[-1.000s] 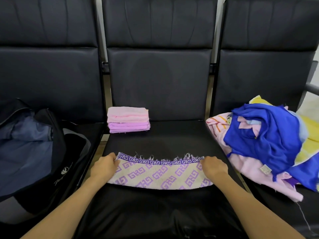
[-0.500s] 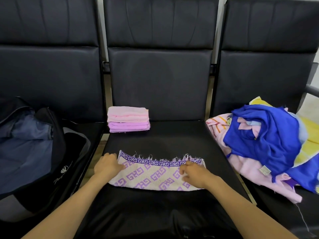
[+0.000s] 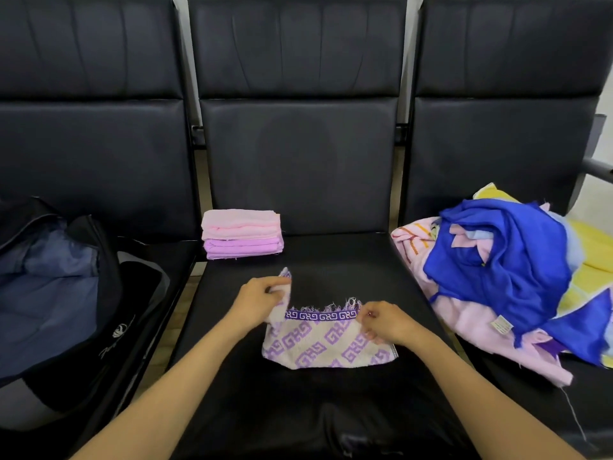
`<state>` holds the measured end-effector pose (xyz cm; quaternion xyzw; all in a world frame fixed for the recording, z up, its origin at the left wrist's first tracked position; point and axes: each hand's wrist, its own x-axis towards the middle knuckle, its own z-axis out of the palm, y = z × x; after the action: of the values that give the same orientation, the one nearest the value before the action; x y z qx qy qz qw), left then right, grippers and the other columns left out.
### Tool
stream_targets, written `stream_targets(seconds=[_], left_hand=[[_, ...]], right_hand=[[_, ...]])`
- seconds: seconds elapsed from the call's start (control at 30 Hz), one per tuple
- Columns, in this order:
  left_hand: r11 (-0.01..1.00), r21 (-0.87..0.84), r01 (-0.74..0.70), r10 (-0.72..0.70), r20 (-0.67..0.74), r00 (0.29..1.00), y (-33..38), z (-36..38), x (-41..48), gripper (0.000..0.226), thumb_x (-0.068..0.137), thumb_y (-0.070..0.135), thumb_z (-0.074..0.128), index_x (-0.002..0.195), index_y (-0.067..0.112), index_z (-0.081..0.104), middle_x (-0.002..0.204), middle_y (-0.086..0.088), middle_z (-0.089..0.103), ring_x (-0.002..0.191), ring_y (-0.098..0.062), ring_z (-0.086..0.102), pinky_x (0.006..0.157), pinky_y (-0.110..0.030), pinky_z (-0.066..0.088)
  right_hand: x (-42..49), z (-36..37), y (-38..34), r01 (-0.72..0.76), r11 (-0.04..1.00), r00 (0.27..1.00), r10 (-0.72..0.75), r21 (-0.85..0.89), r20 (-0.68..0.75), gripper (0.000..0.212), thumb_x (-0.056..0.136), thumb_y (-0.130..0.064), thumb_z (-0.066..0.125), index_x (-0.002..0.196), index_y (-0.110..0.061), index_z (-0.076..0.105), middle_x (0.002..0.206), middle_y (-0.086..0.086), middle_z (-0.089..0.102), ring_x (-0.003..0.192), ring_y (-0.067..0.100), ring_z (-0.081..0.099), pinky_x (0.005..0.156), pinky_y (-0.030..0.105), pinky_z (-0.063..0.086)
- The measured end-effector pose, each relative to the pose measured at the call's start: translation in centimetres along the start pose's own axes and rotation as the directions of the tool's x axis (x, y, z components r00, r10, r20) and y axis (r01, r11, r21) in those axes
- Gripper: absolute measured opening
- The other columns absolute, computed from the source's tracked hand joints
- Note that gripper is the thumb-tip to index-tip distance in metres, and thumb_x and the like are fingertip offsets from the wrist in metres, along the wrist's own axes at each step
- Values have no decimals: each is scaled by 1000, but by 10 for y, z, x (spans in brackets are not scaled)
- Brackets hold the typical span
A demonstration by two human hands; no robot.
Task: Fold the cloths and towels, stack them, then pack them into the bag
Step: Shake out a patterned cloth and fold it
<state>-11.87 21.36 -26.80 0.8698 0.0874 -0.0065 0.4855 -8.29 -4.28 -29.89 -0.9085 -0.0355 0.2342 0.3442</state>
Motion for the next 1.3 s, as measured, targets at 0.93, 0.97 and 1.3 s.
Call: stream_targets(seconds=[0.93,0.97,1.3], left_hand=[[893,-117,435,-411,183,893,-25,91,8,58,78,13,76,124,-4,46,120,-13,60,100,-22,63,81,-31,52],[882,-163,442,-406,215,888,-26,93,9,49,77,12,78,117,-5,55,111,-13,67,93,-21,67,77,-31,54],[717,-517,468,-212,478,852,13,73,-6,27,85,2,57,110,0,65,105,-21,70,94,-34,69,80,-43,57]], right_hand=[[-8,-11,13,-232,972,973,231,42,28,39,81,-6,59,118,-4,48,111,9,53,93,18,54,74,27,46],[-8,-10,12,-231,973,973,231,0,9,40,82,-5,57,121,-2,48,111,9,53,93,18,54,75,27,47],[-6,-7,10,-159,985,986,162,73,-30,16,89,-19,49,95,-8,59,96,6,56,86,18,55,73,25,43]])
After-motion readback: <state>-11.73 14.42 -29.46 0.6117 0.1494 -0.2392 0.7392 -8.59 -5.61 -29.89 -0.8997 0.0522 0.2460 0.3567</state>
